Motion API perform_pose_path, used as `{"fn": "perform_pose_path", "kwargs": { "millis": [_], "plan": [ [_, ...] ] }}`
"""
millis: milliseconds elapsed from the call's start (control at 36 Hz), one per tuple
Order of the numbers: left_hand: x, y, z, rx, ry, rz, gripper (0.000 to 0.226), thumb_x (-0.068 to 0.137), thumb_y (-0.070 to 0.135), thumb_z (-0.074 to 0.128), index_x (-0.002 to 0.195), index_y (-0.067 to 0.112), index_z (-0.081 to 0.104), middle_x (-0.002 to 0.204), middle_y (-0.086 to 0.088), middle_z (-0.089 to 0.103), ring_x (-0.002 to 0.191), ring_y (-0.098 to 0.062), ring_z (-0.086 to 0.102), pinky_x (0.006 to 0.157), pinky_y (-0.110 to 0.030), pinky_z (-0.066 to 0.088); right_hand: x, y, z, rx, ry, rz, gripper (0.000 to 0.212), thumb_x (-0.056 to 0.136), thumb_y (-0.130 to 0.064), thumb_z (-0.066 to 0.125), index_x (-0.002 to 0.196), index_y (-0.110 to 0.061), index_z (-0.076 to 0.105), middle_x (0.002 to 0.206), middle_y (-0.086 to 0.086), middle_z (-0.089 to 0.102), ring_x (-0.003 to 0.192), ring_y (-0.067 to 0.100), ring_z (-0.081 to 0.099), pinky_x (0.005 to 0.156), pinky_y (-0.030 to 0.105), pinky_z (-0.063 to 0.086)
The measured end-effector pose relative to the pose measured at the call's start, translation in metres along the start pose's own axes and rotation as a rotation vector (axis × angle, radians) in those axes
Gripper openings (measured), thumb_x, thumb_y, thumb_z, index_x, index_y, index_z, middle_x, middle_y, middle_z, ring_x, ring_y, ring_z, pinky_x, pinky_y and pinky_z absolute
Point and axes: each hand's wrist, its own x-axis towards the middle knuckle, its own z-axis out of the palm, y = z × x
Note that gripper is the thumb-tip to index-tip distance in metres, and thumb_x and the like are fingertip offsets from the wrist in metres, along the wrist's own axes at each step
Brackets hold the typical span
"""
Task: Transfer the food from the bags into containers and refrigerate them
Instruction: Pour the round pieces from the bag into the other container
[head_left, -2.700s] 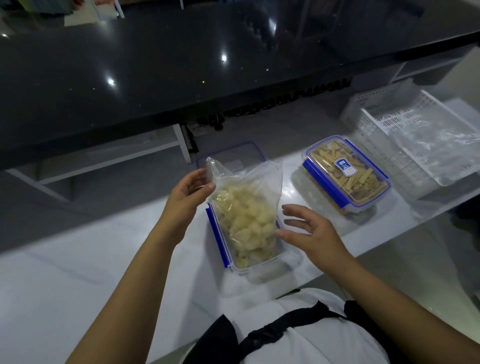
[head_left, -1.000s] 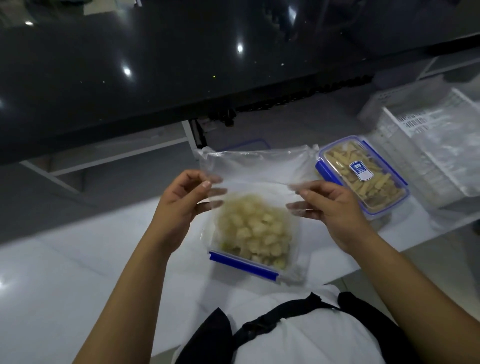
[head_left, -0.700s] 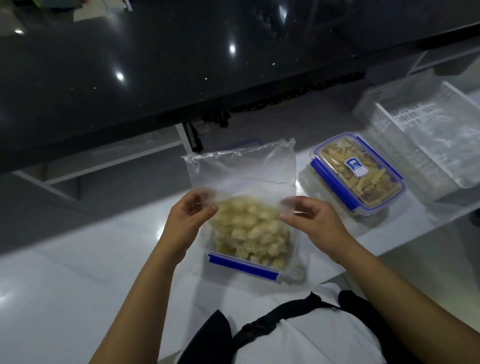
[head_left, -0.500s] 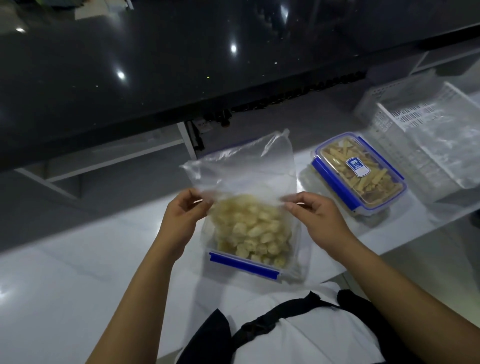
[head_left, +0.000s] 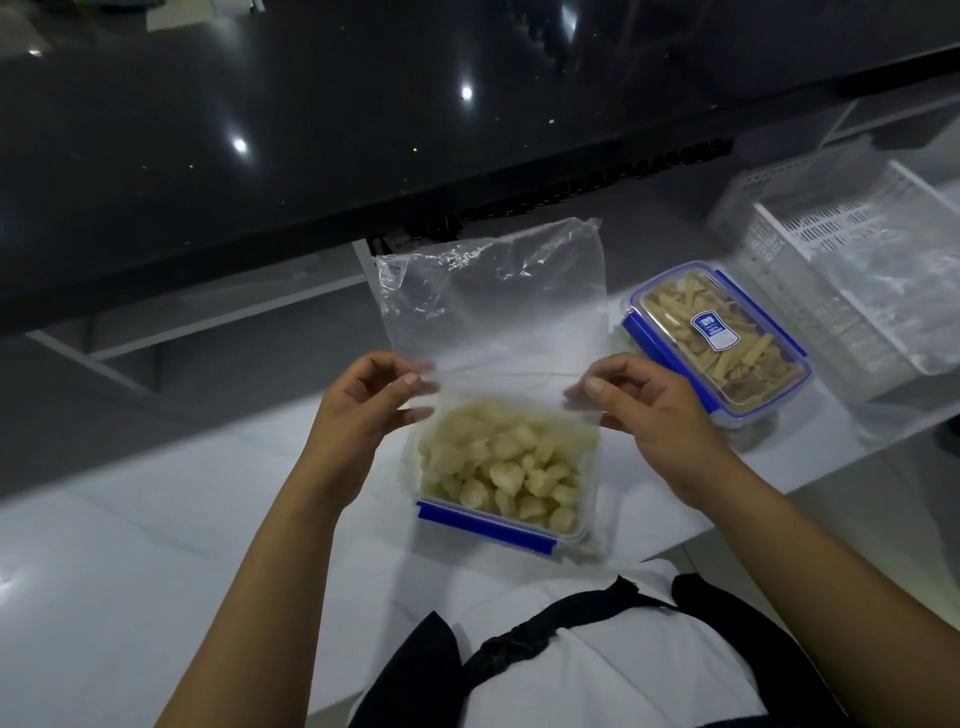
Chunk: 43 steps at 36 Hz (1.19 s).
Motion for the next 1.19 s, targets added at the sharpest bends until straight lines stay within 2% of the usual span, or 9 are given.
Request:
{"fn": "perform_pose_path", "kwargs": {
  "millis": [111, 167, 250, 389, 556, 750, 889, 1028, 1194],
  "plan": [
    [0.001, -0.012, 0.0, 0.184, 0.006, -0.056, 0.028, 0.086, 0.018, 0.077, 0.112, 0.026, 0.07, 0.115, 0.002, 0.073, 0.109, -0.018, 0.069, 0.094, -0.036, 0.055, 0.0, 0.012, 0.0, -0.051, 0.011, 0.05, 0.014, 0.088, -0.009, 0.071, 0.099, -0.016, 0.073, 0.1, 0.003, 0.075, 0.099, 0.018, 0.071, 0.08, 0.022, 0.055],
    [-0.002, -0.017, 0.001, 0.238, 0.002, -0.082, 0.027, 0.087, 0.017, 0.077, 0.108, 0.033, 0.073, 0.114, 0.005, 0.074, 0.108, -0.015, 0.069, 0.093, -0.033, 0.054, -0.001, 0.02, 0.001, -0.089, 0.023, 0.054, 0.013, 0.087, -0.004, 0.072, 0.095, -0.014, 0.075, 0.096, 0.004, 0.075, 0.093, 0.016, 0.071, 0.08, 0.02, 0.054],
    [-0.005, -0.022, 0.006, 0.273, 0.056, -0.081, 0.016, 0.091, 0.014, 0.073, 0.096, 0.029, 0.077, 0.103, 0.001, 0.077, 0.101, -0.019, 0.072, 0.089, -0.033, 0.056, -0.003, 0.028, 0.002, -0.126, 0.077, 0.06, 0.01, 0.088, -0.004, 0.071, 0.093, -0.012, 0.076, 0.092, 0.004, 0.076, 0.089, 0.016, 0.071, 0.08, 0.024, 0.055],
    [-0.008, -0.011, 0.009, 0.119, 0.041, -0.037, 0.011, 0.095, 0.014, 0.065, 0.09, 0.019, 0.073, 0.112, -0.004, 0.075, 0.101, -0.027, 0.073, 0.076, -0.043, 0.063, -0.001, 0.019, 0.005, -0.063, 0.09, 0.039, 0.009, 0.092, -0.008, 0.067, 0.096, -0.008, 0.074, 0.094, 0.007, 0.075, 0.083, 0.024, 0.075, 0.08, 0.036, 0.061],
    [-0.009, -0.004, 0.012, 0.06, 0.069, -0.053, 0.015, 0.096, 0.011, 0.064, 0.086, 0.019, 0.071, 0.111, -0.007, 0.075, 0.098, -0.032, 0.074, 0.071, -0.039, 0.062, 0.002, 0.01, 0.007, -0.038, 0.094, 0.044, 0.007, 0.092, -0.007, 0.067, 0.093, -0.008, 0.074, 0.095, 0.013, 0.074, 0.08, 0.025, 0.075, 0.081, 0.043, 0.061],
    [-0.013, 0.0, 0.015, 0.005, 0.049, -0.035, 0.007, 0.092, 0.019, 0.066, 0.089, 0.02, 0.073, 0.114, -0.009, 0.074, 0.1, -0.033, 0.073, 0.071, -0.036, 0.061, 0.003, 0.005, 0.006, 0.022, 0.096, 0.042, 0.011, 0.091, -0.009, 0.068, 0.089, -0.017, 0.075, 0.097, 0.011, 0.075, 0.083, 0.028, 0.075, 0.079, 0.037, 0.062],
    [-0.014, 0.007, 0.018, -0.012, 0.061, -0.031, 0.006, 0.095, 0.014, 0.065, 0.098, 0.01, 0.068, 0.113, -0.01, 0.074, 0.1, -0.034, 0.073, 0.071, -0.036, 0.061, 0.003, -0.001, 0.009, 0.04, 0.1, 0.032, 0.008, 0.09, -0.006, 0.068, 0.091, -0.01, 0.075, 0.098, 0.015, 0.074, 0.081, 0.026, 0.075, 0.074, 0.03, 0.061],
    [-0.015, 0.017, 0.019, -0.032, 0.047, -0.001, 0.014, 0.096, 0.014, 0.063, 0.087, 0.021, 0.071, 0.114, -0.011, 0.074, 0.1, -0.035, 0.072, 0.072, -0.038, 0.061, 0.001, -0.01, 0.01, 0.094, 0.113, 0.011, 0.008, 0.09, -0.005, 0.067, 0.091, -0.009, 0.074, 0.098, 0.017, 0.074, 0.081, 0.03, 0.075, 0.075, 0.032, 0.061],
    [-0.011, 0.03, 0.018, -0.047, 0.039, 0.026, 0.01, 0.09, 0.018, 0.067, 0.086, 0.025, 0.073, 0.109, -0.008, 0.075, 0.1, -0.033, 0.073, 0.073, -0.038, 0.061, 0.001, -0.021, 0.007, 0.126, 0.118, -0.014, 0.007, 0.09, -0.008, 0.067, 0.093, -0.01, 0.074, 0.099, 0.012, 0.075, 0.083, 0.03, 0.075, 0.075, 0.033, 0.062]
  ]
}}
